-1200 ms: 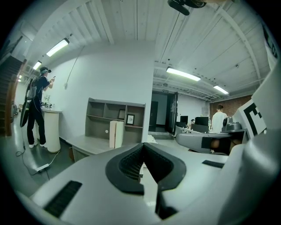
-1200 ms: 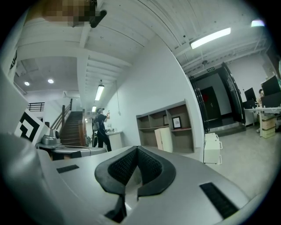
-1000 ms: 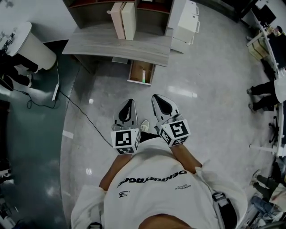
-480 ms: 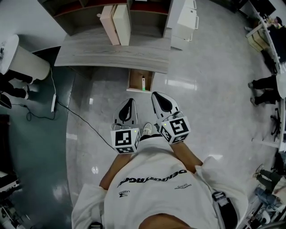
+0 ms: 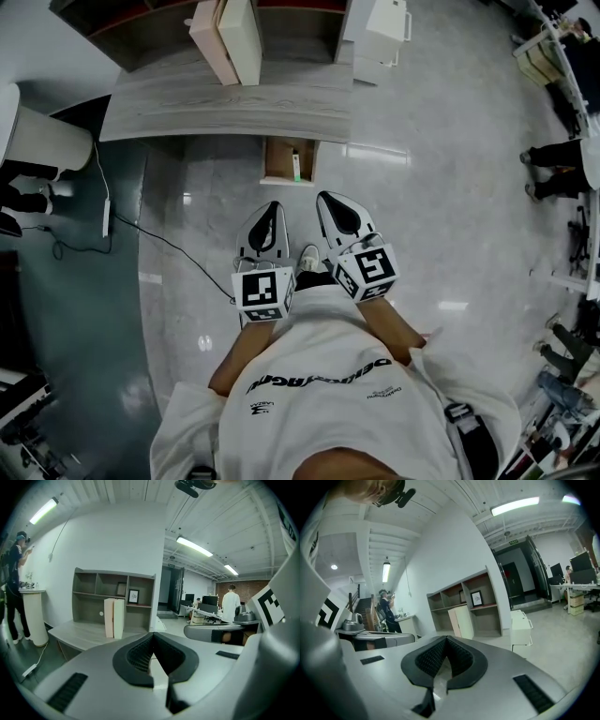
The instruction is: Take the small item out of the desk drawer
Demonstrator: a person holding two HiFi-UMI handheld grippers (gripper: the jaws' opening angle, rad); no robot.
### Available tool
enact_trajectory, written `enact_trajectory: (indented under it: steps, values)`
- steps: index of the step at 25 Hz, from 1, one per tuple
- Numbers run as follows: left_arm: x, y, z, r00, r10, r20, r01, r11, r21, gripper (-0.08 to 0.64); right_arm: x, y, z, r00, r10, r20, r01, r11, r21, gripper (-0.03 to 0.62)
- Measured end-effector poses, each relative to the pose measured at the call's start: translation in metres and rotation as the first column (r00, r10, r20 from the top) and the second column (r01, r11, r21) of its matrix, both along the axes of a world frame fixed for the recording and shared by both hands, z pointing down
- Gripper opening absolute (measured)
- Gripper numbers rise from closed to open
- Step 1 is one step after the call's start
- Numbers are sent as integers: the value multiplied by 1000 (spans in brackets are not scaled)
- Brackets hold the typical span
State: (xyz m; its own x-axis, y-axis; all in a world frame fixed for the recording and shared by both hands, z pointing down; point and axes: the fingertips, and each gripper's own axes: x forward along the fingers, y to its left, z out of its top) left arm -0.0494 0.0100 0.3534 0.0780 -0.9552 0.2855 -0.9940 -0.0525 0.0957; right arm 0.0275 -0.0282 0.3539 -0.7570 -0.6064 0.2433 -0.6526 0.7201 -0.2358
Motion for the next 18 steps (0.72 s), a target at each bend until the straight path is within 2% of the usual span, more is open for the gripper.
enact_trajectory:
  steps: [7, 18]
  values:
    - [-9, -8, 33, 999, 34, -23, -35, 998, -53, 15, -3, -5, 40, 997, 55, -44, -58, 997, -59, 31]
    - [-44, -55, 103, 997, 48, -60, -56, 991, -125, 15, -28, -52, 120, 984, 116, -134, -135, 982, -135, 32]
